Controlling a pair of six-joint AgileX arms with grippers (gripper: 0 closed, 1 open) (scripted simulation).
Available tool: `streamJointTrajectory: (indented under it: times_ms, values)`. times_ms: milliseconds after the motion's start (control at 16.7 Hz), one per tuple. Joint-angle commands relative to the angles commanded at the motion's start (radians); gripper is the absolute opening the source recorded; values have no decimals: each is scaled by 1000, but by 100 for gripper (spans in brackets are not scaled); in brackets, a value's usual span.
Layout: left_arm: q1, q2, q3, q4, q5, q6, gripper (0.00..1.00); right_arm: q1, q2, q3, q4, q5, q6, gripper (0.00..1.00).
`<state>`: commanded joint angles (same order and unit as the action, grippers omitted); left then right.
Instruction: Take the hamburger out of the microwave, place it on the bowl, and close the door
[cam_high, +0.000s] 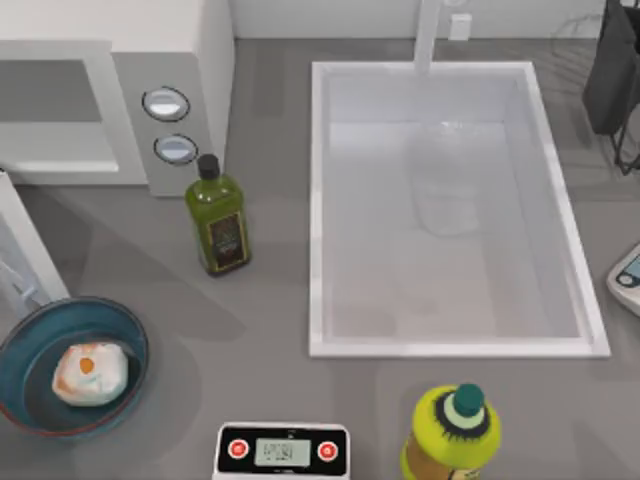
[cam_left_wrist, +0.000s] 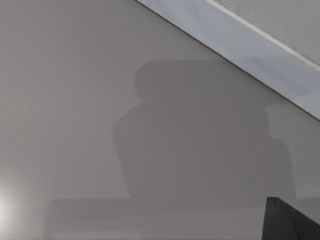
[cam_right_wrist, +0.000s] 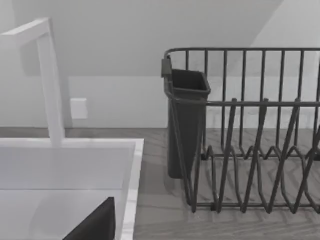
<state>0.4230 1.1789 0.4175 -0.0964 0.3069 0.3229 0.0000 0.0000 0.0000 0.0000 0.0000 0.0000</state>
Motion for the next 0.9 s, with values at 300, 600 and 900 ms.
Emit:
streamJointTrajectory:
  times_ms: [300, 600, 900]
  values:
    - [-286, -86, -51, 6, -180, -198, 0, 0, 0, 0, 0, 0, 0, 100]
    - [-427, -143, -83, 10, -289, -317, 0, 0, 0, 0, 0, 0, 0, 100]
    - [-424, -123, -68, 18, -285, -316, 0, 0, 0, 0, 0, 0, 0, 100]
